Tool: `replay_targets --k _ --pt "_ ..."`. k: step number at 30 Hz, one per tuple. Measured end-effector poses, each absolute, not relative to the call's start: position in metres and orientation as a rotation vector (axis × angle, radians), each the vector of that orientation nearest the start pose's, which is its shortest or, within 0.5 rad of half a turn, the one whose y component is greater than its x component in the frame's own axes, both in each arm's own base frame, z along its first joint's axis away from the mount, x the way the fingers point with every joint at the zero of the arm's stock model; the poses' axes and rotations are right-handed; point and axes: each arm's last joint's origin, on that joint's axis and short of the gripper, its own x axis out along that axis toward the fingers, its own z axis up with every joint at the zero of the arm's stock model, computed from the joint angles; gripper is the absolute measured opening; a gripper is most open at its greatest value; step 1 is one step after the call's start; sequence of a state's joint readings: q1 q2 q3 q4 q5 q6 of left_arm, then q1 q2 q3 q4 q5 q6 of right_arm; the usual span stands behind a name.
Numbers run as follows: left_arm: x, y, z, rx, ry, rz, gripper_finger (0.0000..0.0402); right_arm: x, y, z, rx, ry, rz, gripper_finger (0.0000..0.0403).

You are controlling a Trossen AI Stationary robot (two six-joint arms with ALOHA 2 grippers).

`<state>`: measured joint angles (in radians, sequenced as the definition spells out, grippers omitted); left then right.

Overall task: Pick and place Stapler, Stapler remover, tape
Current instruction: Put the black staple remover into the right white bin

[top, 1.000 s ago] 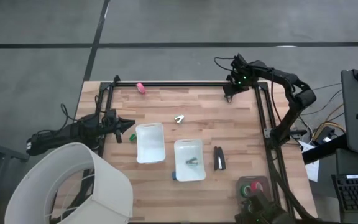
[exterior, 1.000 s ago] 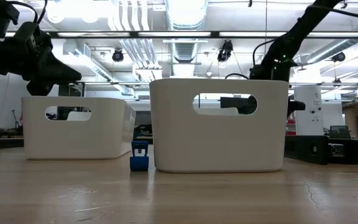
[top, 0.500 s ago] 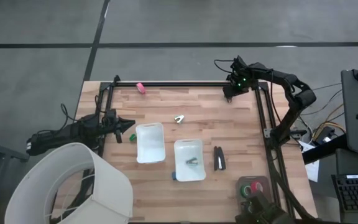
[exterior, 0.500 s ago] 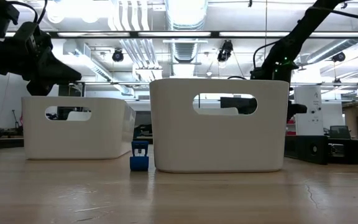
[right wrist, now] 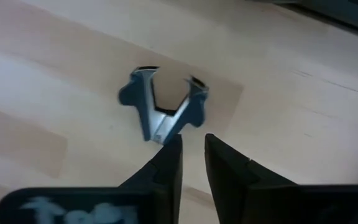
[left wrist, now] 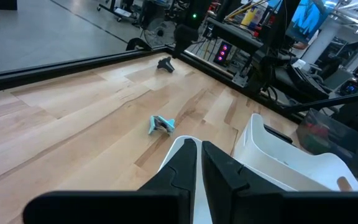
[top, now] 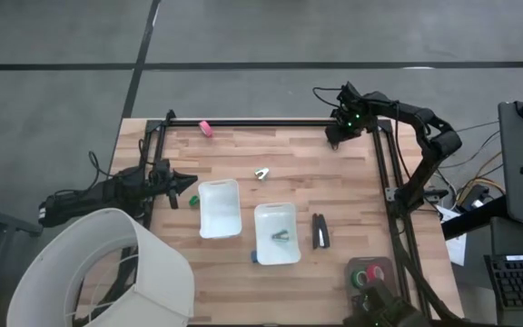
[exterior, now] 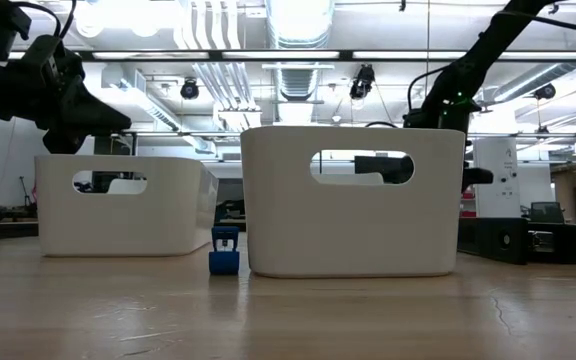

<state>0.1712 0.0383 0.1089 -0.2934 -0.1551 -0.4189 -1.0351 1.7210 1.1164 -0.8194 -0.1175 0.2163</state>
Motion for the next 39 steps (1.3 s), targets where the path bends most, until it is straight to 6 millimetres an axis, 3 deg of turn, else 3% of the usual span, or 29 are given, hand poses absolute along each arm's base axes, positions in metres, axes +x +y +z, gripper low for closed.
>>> replay_targets --k 7,13,16,22,29,39 --pt "0.088 0.020 0.169 -0.415 0.153 0.367 0.0028 0.170 -0.263 0.199 0.943 1.147 -0.855 0.0050" --pt "0.088 0.020 0.169 -0.415 0.152 0.367 0.0028 0.206 -0.246 0.202 0.859 1.100 -0.807 0.0063" --pt "0.088 0.020 0.169 -0.415 0.152 0.367 0.0028 0.217 -0.241 0.197 0.779 1.125 -0.881 0.0080" --pt "0.088 0.020 0.169 -0.415 0.152 0.367 0.0028 0.222 -0.237 0.189 0.678 1.147 -1.103 0.0135" --pt "0.088 0.020 0.170 -0.415 0.152 0.367 0.0028 0.234 -0.235 0.176 0.714 1.144 -1.066 0.0190" --pt "0.088 0.020 0.169 -0.415 0.152 0.367 0.0028 0.235 -0.238 0.178 0.723 1.125 -1.108 0.0195"
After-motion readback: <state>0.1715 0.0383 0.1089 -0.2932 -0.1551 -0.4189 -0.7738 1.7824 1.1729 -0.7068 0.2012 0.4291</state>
